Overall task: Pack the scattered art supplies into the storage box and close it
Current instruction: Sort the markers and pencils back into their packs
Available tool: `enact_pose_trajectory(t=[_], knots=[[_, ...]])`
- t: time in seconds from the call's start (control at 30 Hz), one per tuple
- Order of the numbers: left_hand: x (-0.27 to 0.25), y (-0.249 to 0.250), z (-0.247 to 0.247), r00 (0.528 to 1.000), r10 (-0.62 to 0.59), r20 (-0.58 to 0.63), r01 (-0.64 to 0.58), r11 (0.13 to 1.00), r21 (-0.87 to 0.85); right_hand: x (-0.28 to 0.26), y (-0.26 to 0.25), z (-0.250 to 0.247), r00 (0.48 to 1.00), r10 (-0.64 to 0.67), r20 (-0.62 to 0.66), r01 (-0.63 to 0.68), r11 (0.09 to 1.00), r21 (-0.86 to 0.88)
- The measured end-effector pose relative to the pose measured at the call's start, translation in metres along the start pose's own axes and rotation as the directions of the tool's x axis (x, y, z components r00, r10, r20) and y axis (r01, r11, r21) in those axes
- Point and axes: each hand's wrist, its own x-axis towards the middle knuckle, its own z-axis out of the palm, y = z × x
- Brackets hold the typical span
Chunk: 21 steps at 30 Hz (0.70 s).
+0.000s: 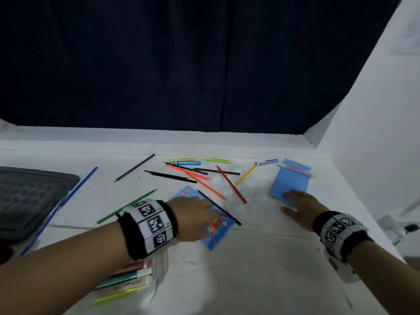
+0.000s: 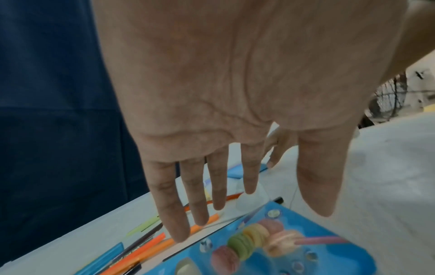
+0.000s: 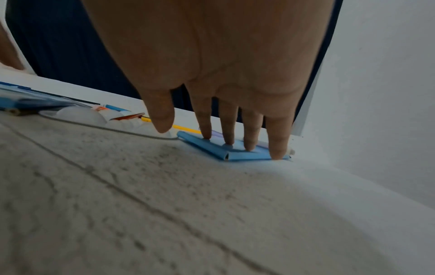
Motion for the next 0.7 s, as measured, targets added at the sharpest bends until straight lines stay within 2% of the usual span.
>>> enact_pose_trajectory(t=[0.23,0.37,0.47,0.6,0.7], knots=[[0.036,0.012,0.004,0.989,-0.007,0.147,-0.002,0.998,0.065,-0.013,0.002,0.014,0.997,-0.068,-0.029,0.067,0.996,-0.058],[0.024,0.023,0.013,0.989,0.069,0.134,-0.071,0.997,0.013,-0.040,-0.001,0.021,0.987,-0.156,-0.050,0.154,0.987,-0.036],[0.008,0.030,0.016,0.986,0.112,0.123,-0.104,0.992,-0.064,-0.066,-0.010,0.025,0.983,-0.175,-0.061,0.179,0.982,0.064],[-0.019,0.047,0.031,0.990,0.129,0.062,-0.119,0.982,-0.144,-0.100,-0.030,0.034,0.979,-0.203,-0.032,0.205,0.975,0.083],[-0.039,0.060,0.055,0.987,0.154,-0.037,-0.158,0.981,-0.117,-0.126,-0.047,0.039,0.967,-0.253,0.011,0.251,0.964,0.085]])
